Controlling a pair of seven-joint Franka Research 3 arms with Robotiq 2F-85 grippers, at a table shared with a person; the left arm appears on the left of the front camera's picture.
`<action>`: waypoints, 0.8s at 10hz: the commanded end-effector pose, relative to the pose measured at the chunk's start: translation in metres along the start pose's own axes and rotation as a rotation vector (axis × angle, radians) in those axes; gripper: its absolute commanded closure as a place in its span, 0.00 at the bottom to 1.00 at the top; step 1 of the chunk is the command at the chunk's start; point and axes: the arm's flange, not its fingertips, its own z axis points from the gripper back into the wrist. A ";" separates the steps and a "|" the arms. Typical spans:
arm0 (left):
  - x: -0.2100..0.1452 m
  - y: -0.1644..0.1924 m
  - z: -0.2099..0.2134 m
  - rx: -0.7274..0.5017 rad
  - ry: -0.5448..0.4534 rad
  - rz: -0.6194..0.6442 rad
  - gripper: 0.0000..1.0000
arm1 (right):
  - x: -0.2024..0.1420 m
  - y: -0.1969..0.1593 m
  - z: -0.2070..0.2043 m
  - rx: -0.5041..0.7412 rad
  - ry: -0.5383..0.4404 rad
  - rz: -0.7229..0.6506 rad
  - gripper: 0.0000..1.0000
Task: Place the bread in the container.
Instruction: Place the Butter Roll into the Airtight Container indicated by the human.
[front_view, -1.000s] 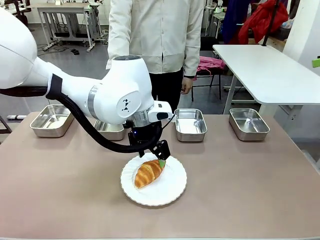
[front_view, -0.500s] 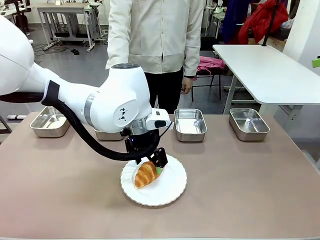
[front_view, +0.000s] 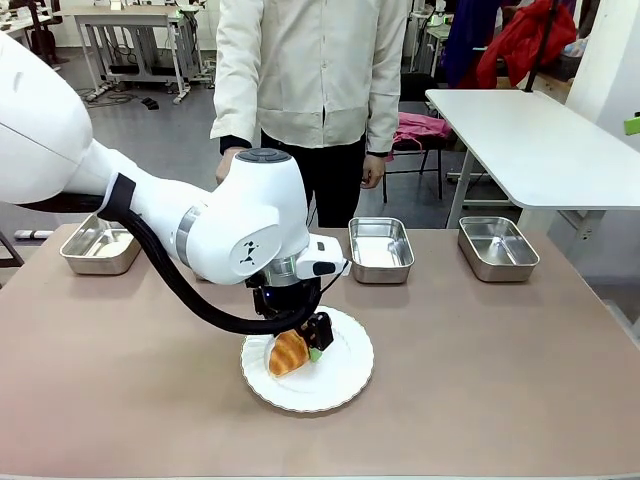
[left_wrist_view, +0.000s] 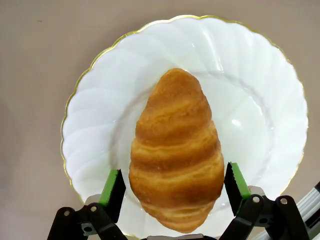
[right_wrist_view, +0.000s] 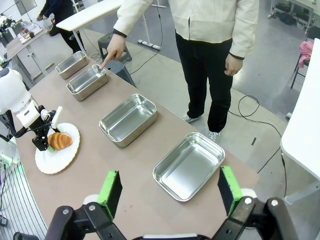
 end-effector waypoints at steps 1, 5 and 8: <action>0.005 -0.003 -0.008 0.008 -0.013 0.001 0.00 | 0.001 0.001 0.001 0.005 -0.008 0.004 0.00; 0.004 -0.004 -0.005 0.031 -0.005 0.018 0.39 | 0.001 0.001 0.001 0.005 -0.008 0.004 0.00; 0.005 -0.003 -0.003 0.039 -0.001 0.014 0.44 | 0.001 0.001 0.001 0.005 -0.008 0.004 0.00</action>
